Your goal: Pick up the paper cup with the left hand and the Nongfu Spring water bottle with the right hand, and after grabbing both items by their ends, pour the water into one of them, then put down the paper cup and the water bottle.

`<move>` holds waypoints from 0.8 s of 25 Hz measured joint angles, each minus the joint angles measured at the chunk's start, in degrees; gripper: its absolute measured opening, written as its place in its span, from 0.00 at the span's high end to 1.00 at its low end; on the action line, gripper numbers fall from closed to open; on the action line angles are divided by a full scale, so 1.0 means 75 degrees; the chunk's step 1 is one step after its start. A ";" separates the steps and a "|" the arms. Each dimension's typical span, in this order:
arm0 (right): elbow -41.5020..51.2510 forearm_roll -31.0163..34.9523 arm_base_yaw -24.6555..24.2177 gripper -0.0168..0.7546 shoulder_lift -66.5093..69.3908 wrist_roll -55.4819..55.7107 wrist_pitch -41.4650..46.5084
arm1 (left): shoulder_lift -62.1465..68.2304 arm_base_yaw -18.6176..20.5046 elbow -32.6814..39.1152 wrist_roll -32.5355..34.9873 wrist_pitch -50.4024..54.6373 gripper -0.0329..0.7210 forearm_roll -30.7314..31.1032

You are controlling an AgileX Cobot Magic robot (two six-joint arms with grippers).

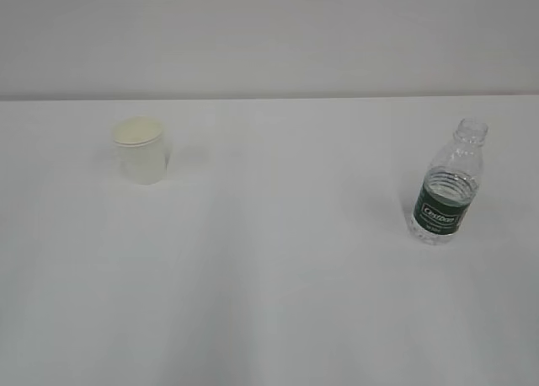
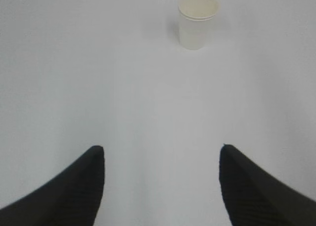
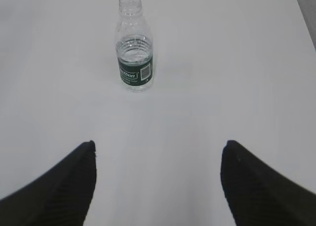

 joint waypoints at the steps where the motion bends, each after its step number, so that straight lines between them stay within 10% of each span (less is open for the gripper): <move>1: 0.0000 -0.0018 0.0000 0.22 0.0099 -0.0044 -0.0078 | 0.0097 0.0000 0.0000 0.0001 -0.0040 0.26 0.0000; 20: 0.0000 0.0010 0.0000 0.22 0.1681 -0.0397 -0.1987 | 0.2099 0.0000 -0.0004 0.0026 -0.1658 0.15 0.0079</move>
